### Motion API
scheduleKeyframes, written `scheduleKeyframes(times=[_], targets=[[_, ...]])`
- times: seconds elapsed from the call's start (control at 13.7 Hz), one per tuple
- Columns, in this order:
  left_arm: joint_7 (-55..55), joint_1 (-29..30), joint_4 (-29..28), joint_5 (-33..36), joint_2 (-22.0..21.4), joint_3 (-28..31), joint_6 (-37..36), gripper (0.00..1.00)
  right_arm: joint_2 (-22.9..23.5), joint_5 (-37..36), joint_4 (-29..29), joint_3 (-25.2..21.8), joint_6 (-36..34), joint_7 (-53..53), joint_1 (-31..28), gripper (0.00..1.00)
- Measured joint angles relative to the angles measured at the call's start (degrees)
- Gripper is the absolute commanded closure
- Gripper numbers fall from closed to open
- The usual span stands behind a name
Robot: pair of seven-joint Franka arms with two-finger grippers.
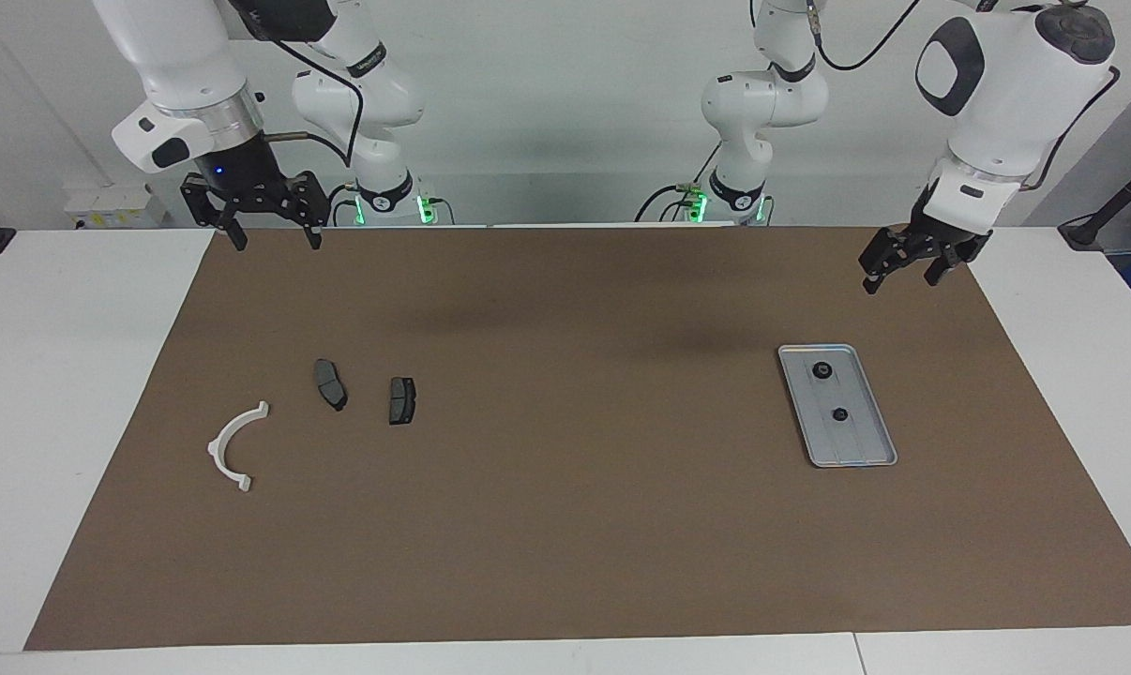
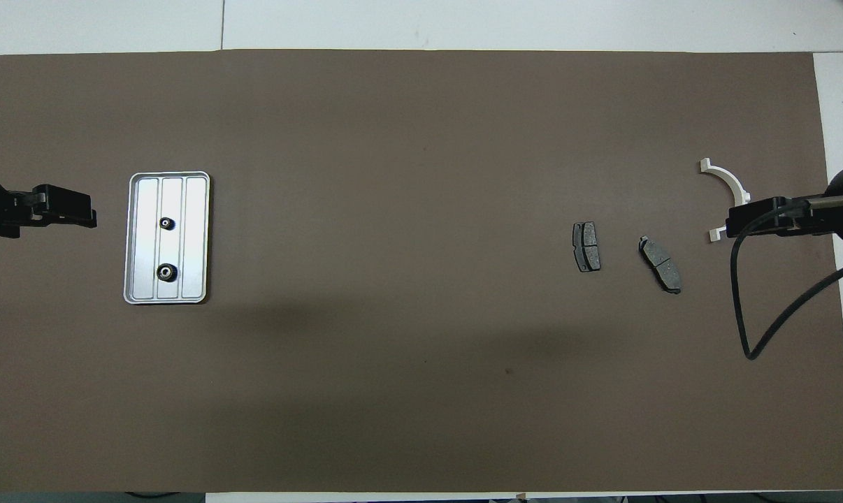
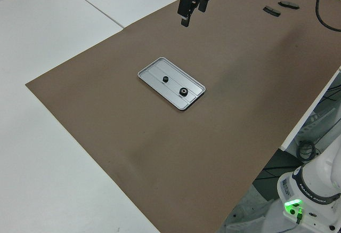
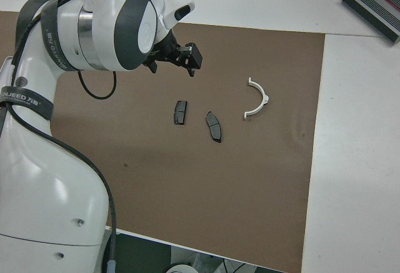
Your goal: Place bearing gear from tray to pile
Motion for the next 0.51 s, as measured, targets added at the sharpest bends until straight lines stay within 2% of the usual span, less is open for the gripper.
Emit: scheduleKeyframes(times=[0.22, 0.44, 0.51], targets=[[2.6, 2.5, -5.8, 0.0, -1.1, 0.4, 6.7, 0.00, -0.1, 0.0, 0.0, 0.0, 0.0, 0.0, -0.1, 0.00], [4.1, 2.9, -10.6, 0.0, 0.2, 0.3, 11.9, 0.00, -0.2, 0.0, 0.0, 0.0, 0.0, 0.0, -0.1, 0.00], [4.1, 2.9, -12.7, 0.0, 0.9, 0.2, 14.6, 0.06, -0.2, 0.0, 0.0, 0.0, 0.0, 0.0, -0.2, 0.00]])
